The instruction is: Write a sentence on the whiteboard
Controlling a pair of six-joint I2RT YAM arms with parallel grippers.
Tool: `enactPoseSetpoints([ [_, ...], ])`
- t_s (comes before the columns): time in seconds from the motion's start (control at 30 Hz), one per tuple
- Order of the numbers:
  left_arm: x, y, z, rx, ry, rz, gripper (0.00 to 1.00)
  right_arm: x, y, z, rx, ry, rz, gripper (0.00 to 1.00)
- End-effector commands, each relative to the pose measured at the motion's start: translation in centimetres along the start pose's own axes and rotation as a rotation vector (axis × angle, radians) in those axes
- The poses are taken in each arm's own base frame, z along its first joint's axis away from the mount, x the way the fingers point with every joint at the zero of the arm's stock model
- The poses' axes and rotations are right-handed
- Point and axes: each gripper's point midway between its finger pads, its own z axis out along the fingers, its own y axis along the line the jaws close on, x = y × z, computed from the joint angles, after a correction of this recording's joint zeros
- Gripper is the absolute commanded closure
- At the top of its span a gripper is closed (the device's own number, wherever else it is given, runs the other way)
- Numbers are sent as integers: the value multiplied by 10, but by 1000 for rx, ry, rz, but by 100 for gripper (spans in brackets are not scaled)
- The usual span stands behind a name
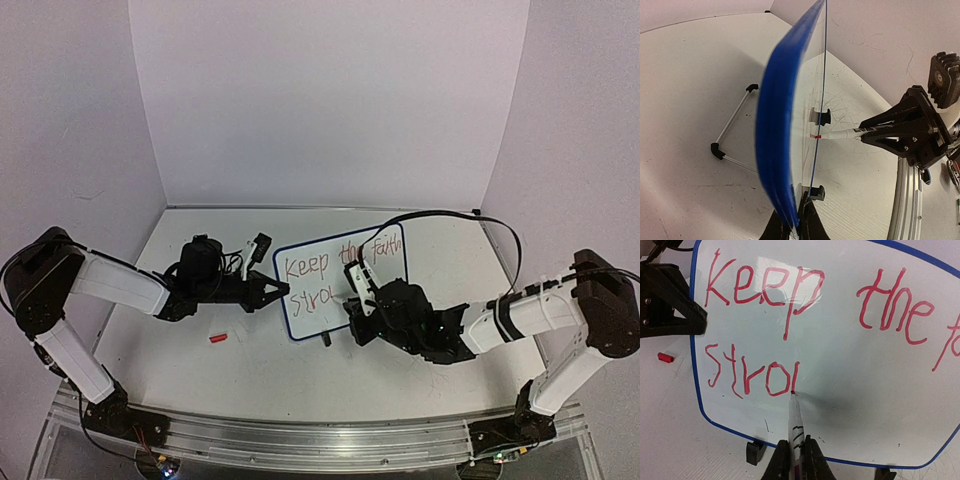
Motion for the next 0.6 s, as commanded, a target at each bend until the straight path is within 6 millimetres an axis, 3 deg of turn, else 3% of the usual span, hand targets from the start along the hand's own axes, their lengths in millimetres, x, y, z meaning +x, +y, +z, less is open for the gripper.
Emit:
enactPoseSetpoints([
  [0.0,11,43,-9,-214,30,35,100,9,2,-1,-1,20,6,100],
  [0.27,10,43,-8,-209,32,33,100,5,2,1,-1,10,13,100],
  [0.57,12,42,-8,-204,36,30,100,-17,1,6,22,-50,38,100],
])
